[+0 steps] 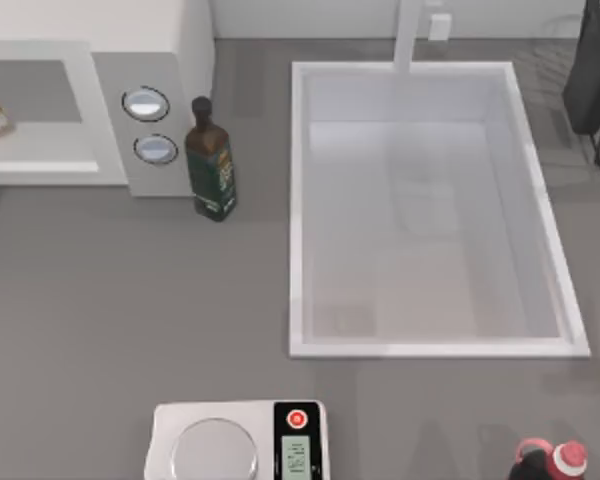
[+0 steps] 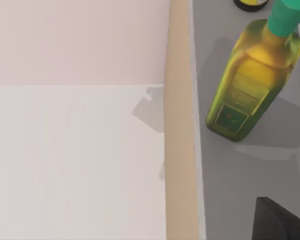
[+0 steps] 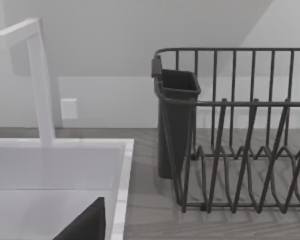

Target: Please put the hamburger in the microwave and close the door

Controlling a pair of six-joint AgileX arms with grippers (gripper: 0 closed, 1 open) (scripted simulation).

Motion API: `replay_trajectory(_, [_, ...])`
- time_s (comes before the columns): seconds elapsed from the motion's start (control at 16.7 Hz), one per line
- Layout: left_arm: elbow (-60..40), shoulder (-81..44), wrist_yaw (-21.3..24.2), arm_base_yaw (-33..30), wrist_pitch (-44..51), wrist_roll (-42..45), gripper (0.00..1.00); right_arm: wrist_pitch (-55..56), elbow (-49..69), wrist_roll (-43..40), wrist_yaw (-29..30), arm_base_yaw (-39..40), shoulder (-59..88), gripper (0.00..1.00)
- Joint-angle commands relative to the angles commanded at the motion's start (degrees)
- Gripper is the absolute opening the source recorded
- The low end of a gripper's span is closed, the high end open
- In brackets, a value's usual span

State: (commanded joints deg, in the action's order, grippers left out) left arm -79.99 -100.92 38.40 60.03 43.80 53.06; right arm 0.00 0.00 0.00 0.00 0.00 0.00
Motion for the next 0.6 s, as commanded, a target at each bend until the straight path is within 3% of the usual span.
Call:
replay_trajectory(0.24, [3.15,-1.35,0.18,-0.21,-4.12,0.22,0.00,0.00,0.00,0.00,0.00,0.00,0.00,1.00])
replay_trajectory(0.6, [13.52,-6.28,0.19,0.29,-19.89,0.26,0.00,0.00,0.00,0.00,0.00,0.00,0.00,1.00])
